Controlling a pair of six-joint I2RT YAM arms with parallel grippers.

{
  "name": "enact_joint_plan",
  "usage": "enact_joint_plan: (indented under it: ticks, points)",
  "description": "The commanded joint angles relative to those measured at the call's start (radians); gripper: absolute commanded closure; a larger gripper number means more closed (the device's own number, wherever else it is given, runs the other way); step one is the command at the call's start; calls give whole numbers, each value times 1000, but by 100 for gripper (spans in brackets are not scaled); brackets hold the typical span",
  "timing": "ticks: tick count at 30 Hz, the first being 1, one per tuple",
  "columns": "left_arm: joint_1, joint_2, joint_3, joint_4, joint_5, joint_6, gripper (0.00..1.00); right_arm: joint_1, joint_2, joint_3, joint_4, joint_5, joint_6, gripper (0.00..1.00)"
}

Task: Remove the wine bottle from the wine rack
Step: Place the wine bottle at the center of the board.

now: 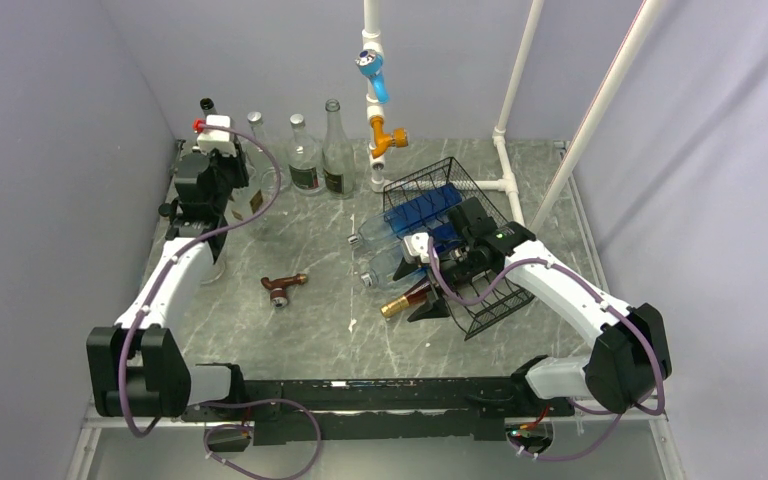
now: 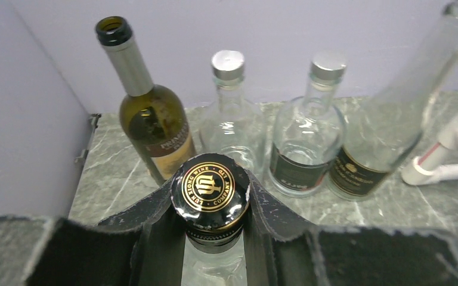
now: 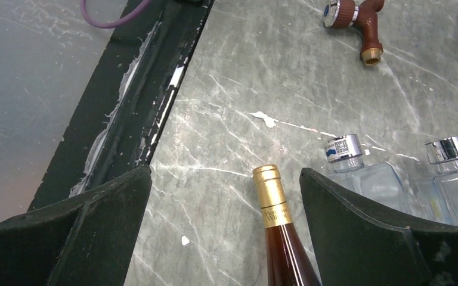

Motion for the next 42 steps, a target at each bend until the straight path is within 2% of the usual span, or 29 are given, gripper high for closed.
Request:
enact_joint_plan:
  ticks: [1,16,42]
  points:
    - [34,14,118,220,1,-21,100,-4,-19,-6,15,-3,-35,2]
    - [170,184,257,203,-37,-88,100,-4,-19,-9,13,12,-46,2]
    - [213,296,287,197,-22,-105,100,-4,-11,-11,20,22,-39,2]
